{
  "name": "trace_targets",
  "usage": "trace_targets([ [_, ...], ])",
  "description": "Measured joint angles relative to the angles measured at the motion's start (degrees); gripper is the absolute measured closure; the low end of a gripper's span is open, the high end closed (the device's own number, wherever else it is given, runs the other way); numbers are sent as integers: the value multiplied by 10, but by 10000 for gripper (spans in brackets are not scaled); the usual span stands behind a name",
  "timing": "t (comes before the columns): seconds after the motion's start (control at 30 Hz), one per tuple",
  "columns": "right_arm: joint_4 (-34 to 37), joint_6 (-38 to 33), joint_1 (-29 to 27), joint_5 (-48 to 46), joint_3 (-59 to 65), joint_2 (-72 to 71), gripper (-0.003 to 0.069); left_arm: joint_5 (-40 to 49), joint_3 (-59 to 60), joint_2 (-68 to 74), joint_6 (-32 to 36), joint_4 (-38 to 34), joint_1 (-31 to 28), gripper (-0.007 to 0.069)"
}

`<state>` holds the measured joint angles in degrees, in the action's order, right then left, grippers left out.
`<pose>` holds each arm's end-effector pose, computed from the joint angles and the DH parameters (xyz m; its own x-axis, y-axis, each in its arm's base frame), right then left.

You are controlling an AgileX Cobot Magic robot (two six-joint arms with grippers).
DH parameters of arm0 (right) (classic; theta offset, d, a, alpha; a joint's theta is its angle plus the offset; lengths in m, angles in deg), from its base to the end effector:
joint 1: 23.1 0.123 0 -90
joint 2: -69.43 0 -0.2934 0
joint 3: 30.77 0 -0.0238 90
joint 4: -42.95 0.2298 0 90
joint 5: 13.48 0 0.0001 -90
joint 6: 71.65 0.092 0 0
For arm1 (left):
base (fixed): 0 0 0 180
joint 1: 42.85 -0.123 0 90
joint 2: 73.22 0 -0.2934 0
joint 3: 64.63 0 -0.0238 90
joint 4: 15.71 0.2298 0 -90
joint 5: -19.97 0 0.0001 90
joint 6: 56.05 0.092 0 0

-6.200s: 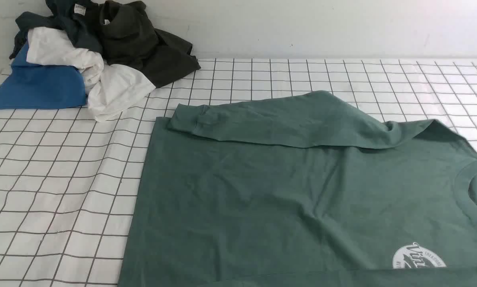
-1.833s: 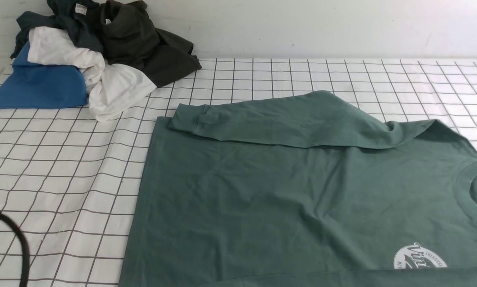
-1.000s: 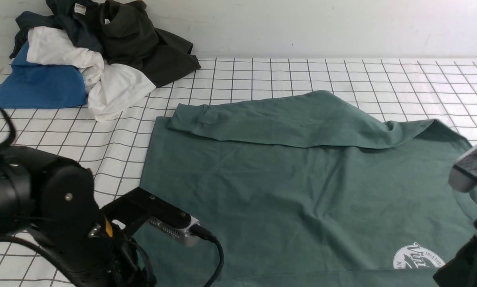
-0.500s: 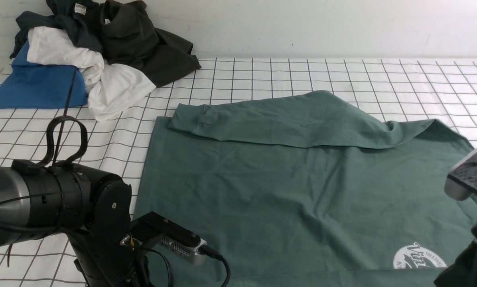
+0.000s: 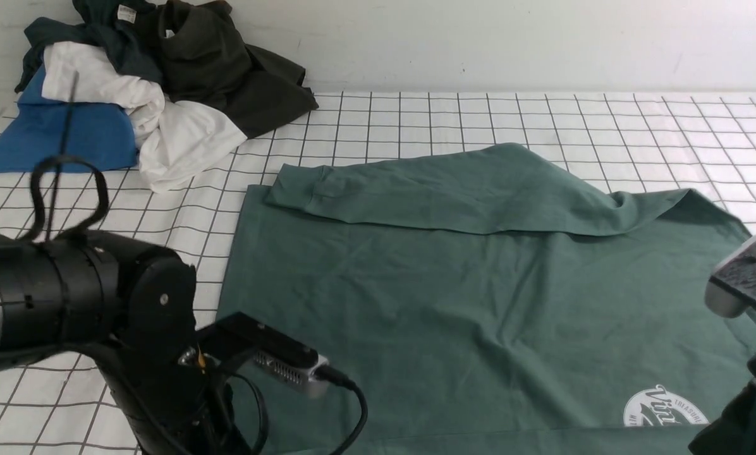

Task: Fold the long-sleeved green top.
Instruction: Use the left arm to clamp the cuff closest to it, then use the left arm to drag and place the cuff at the centered position on the left edge of the fabric

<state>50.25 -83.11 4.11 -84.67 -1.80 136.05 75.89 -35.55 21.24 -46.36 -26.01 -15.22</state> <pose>0.1155 0.0719 0.3047 -0.7787 -0.5768 -0.2467 -0.6094 0.7889 0.0790 0.1965 -0.1183 0.2174 -0.8527 0.5218 -0.0270 0.5197 0.8417 -0.1466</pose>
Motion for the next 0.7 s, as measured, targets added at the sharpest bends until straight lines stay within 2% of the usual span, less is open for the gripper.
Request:
trace_targets([
  [0.2,-14,-7,0,11,0,0,674,29,-134,-28,-1,48,-1,619],
  [0.47,-91,10,0,2,-20,0,674,120,-352,89,-1,77,-48,619],
  [0.7,-127,33,0,0,-43,0,674,135,-420,177,-1,77,-81,618],
])
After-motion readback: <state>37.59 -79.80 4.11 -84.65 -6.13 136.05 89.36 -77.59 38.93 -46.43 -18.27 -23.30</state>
